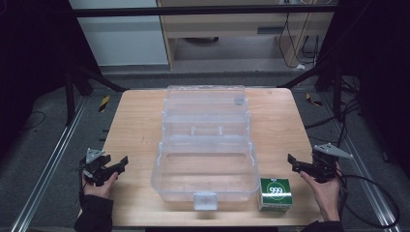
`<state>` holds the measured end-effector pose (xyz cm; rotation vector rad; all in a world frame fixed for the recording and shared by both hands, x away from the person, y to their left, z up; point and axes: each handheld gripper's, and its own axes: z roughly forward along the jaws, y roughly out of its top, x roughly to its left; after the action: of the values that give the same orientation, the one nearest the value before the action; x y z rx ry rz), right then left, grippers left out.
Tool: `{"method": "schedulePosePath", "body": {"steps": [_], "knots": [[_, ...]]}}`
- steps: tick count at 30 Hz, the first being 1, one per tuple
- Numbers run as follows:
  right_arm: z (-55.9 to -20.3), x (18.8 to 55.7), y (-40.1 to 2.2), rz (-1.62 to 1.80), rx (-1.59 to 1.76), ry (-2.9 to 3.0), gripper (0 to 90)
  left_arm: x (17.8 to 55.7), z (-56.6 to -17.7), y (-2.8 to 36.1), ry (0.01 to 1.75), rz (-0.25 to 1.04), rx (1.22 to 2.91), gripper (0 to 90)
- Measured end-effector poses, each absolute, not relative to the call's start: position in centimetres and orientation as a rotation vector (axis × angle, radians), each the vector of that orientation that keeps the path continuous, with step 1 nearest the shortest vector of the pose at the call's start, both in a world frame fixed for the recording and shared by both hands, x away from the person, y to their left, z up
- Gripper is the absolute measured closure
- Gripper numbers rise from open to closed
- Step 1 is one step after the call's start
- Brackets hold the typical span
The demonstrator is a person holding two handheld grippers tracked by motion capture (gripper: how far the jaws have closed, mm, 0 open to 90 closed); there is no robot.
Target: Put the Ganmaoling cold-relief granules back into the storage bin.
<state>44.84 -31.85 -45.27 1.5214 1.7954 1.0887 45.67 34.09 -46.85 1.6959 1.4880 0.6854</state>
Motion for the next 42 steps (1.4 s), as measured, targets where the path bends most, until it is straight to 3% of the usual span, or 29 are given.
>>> {"method": "schedulePosePath", "body": {"steps": [9,24,42], "knots": [[-43.6,44.3,-31.2,1.053,1.435,1.895,6.2,45.6,-46.8,33.7,1.471,0.68,1.719,32.8],[-39.2,43.6,-29.3,1.084,1.217,2.002,5.4,45.7,-47.1,33.3,1.454,0.674,1.786,33.0],[-36.9,43.7,-26.6,0.924,0.968,2.329,3.3,45.8,-47.3,33.1,1.452,0.664,1.826,33.1]]}}
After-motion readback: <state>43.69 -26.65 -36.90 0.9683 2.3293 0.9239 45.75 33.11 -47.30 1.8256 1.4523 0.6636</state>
